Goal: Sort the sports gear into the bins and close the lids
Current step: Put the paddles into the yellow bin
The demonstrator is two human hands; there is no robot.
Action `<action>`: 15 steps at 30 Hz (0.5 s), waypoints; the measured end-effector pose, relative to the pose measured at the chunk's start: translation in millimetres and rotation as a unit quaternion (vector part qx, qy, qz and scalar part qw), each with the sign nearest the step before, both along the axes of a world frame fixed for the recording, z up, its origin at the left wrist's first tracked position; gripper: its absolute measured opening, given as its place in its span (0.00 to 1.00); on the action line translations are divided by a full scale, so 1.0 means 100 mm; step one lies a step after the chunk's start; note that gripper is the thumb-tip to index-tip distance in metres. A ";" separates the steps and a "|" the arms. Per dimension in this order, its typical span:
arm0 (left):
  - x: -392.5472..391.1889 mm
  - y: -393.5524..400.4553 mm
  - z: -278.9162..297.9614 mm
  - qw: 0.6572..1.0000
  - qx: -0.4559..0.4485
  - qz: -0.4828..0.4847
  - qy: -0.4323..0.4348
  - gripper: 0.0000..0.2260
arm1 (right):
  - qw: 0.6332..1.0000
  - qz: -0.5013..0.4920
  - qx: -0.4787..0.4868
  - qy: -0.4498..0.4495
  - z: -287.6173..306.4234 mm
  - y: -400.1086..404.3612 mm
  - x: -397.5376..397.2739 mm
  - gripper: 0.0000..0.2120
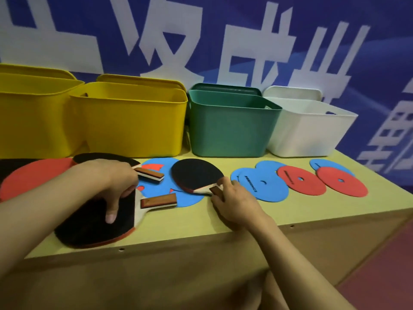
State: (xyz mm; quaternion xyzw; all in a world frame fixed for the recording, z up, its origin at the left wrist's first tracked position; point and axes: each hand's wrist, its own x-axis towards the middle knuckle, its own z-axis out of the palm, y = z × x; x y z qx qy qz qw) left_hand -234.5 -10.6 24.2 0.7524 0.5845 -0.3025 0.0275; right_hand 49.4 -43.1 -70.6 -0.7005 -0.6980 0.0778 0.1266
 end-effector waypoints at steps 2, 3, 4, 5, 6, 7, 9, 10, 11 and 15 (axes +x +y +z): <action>-0.03 -0.05 0.03 1.000 -0.003 -0.021 0.021 0.25 | 0.999 -0.003 0.048 -0.001 -0.09 -0.03 0.03 0.21; -0.04 -0.06 0.04 0.999 0.005 -0.025 0.025 0.25 | 0.998 -0.005 0.066 0.000 -0.13 -0.06 0.03 0.21; -0.07 -0.08 0.01 0.999 0.011 -0.027 0.019 0.25 | 0.997 -0.004 0.078 0.003 -0.15 -0.06 0.03 0.20; -0.08 -0.10 0.02 1.000 0.009 -0.021 -0.002 0.26 | 0.996 0.000 0.088 0.009 -0.15 -0.05 0.02 0.18; -0.10 -0.10 0.01 1.000 0.006 -0.014 -0.022 0.26 | 0.995 0.005 0.098 0.021 -0.13 -0.05 0.01 0.17; -0.15 -0.09 0.00 0.999 0.000 -0.003 -0.039 0.26 | 0.993 0.012 0.108 0.035 -0.08 -0.03 0.00 0.17; -0.25 -0.08 -0.02 0.997 0.010 -0.004 -0.078 0.26 | 0.988 0.027 0.135 0.063 0.08 0.01 -0.01 0.17; -0.30 -0.09 -0.03 0.995 0.016 -0.006 -0.093 0.26 | 0.983 0.040 0.158 0.079 0.19 0.02 -0.01 0.17; -0.34 -0.11 -0.05 0.994 0.022 -0.013 -0.104 0.26 | 0.976 0.057 0.188 0.099 0.34 0.00 0.00 0.16; -0.57 -0.17 -0.17 0.986 0.051 -0.014 -0.157 0.35 | 0.947 0.145 0.254 0.135 1.11 0.19 -0.14 0.12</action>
